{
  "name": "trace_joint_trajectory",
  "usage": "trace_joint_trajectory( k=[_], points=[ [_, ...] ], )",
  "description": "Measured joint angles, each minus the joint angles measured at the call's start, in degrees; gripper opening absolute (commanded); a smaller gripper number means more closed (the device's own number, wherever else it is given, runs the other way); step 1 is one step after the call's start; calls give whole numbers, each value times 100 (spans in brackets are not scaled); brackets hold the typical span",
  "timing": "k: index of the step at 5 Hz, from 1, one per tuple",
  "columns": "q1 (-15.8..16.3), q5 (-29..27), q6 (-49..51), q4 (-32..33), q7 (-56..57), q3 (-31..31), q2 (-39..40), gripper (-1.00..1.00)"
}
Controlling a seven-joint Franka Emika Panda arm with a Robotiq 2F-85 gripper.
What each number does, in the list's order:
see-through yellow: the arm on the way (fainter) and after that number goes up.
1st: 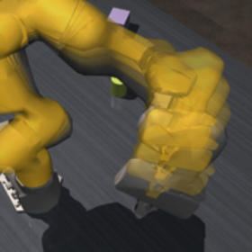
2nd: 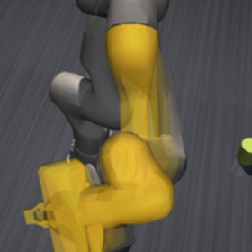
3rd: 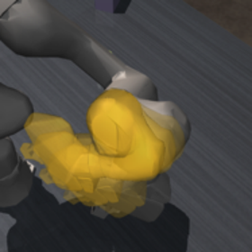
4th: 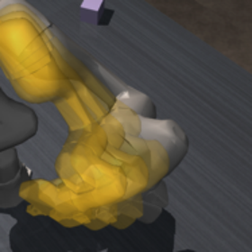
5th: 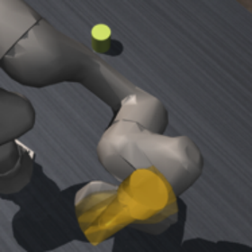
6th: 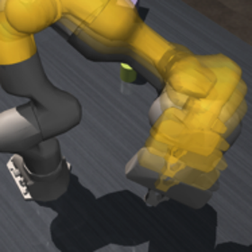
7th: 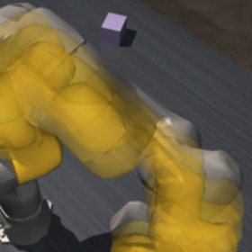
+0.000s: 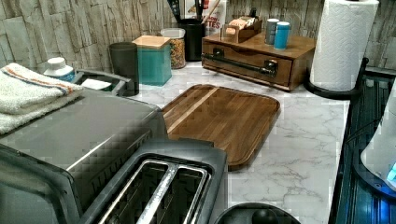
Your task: Open the drawer.
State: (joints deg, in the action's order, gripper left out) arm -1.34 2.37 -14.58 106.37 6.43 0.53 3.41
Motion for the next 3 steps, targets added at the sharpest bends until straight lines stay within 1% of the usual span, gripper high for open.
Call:
trace_joint_trajectory(
  k=[3],
  points=[
    [1, 1, -55, 39, 0, -34, 79, 100]
  ],
)
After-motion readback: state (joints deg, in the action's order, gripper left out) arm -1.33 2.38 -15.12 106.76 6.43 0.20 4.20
